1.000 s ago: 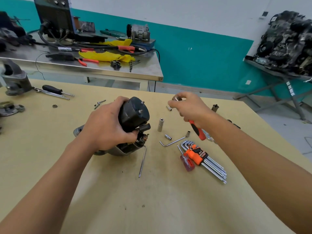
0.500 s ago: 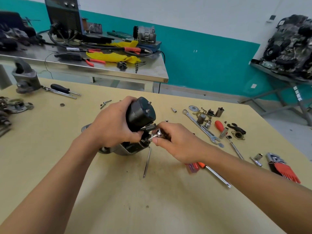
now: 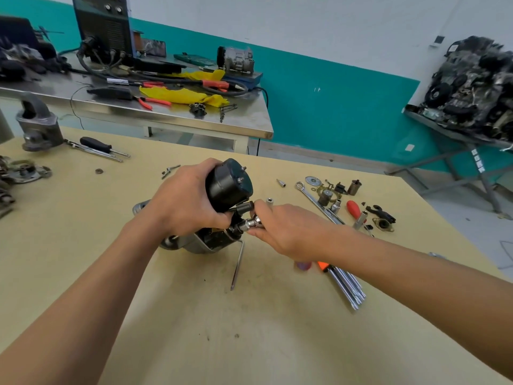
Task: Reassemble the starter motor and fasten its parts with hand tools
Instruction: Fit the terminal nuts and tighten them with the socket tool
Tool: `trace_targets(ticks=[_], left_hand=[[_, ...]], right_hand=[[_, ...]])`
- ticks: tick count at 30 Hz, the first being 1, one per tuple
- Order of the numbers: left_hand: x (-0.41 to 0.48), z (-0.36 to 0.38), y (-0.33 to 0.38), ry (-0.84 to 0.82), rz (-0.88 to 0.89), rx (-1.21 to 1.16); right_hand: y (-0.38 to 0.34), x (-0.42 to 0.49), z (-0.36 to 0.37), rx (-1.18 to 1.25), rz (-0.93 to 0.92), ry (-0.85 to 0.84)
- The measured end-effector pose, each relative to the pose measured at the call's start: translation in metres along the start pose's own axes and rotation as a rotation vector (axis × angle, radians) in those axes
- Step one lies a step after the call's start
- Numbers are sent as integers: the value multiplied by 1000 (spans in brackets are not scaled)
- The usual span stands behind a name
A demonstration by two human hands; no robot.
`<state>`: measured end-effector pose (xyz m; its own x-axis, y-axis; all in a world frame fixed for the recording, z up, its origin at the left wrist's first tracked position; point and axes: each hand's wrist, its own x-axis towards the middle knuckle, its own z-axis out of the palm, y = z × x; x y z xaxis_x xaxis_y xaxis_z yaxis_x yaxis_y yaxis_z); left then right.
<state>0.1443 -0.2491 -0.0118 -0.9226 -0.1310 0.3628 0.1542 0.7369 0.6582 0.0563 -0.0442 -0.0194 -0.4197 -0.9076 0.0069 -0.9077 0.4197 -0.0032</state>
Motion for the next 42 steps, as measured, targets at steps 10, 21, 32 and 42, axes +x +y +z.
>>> trace_targets(ticks=[10, 21, 32, 42], left_hand=[[-5, 1, -3, 23, -2, 3], [-5, 4, -1, 93, -1, 123], [-5, -1, -8, 34, 76, 15], [-10, -1, -17, 83, 157, -23]], right_hand=[[-13, -6, -11, 241, 97, -108], [-55, 11, -19, 705, 560, -161], [-19, 1, -3, 185, 45, -31], [-20, 2, 14, 299, -20, 62]])
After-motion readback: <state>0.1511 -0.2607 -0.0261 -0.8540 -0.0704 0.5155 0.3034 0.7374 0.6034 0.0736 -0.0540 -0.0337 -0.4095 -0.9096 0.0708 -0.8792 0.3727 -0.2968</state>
